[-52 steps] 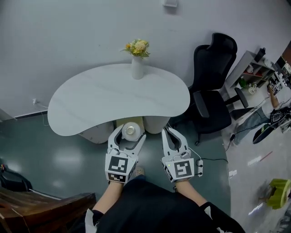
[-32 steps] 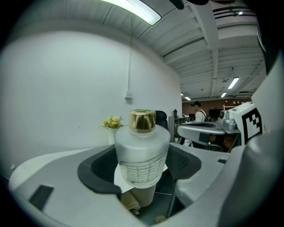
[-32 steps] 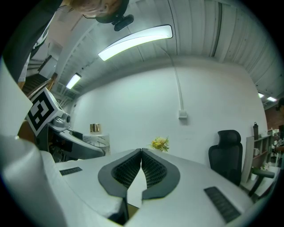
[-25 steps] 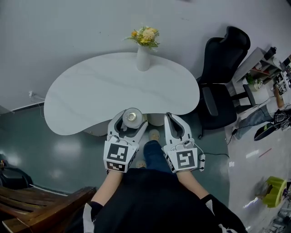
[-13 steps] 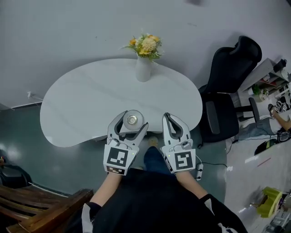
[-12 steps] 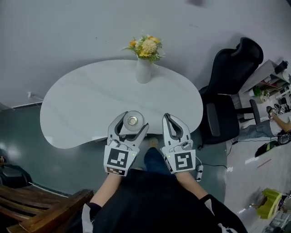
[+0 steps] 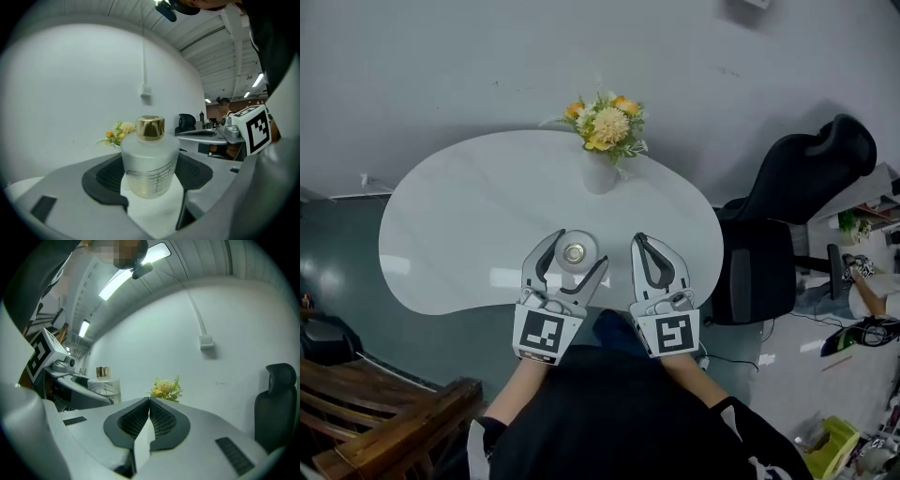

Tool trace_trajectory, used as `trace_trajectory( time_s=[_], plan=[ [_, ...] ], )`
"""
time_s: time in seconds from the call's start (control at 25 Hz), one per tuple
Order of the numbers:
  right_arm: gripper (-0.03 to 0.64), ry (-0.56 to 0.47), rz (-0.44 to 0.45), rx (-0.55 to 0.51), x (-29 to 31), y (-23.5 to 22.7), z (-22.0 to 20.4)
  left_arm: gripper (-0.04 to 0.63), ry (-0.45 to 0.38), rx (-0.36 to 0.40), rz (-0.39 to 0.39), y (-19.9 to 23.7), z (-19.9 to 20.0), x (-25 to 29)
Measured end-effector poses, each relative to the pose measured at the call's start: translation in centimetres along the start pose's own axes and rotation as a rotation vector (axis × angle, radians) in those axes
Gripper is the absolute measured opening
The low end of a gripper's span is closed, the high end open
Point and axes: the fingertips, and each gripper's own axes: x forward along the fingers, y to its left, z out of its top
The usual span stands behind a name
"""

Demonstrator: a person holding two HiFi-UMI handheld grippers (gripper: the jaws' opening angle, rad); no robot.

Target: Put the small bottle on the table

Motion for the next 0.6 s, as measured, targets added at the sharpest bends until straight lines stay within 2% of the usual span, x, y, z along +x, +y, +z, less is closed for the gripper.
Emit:
trace_trajectory(
  time_s=[0.12,0.28,0.4,0.52,0.6],
  plan=[
    [0.023,0.019,0.021,0.006,1.1,-1.4,-0.7,0.330,-0.005,0.018,0.008,0.3,0.3,2.0],
    [0.023,0.029,0.026,0.007,1.9,-3.1,-1.5,0.330,0.036,-0.028,0.020,0.1,-0.2,4.3],
    [0.023,0.034,0.010,0.012,2.2,-4.3,-2.1,0.330,0.016,0.014,-0.009,-0.2,0.1,6.2],
    [0.023,0.056,-0.013,0.018,2.3,-5.5,-2.9,0.330,0.045,-0.013,-0.026,-0.6,-0.6,7.8],
    [0.023,0.063,-0.038,0.023,2.6,-6.4,-3.3,0.330,0.024,0.017,-0.058,-0.8,-0.3,9.2]
  ],
)
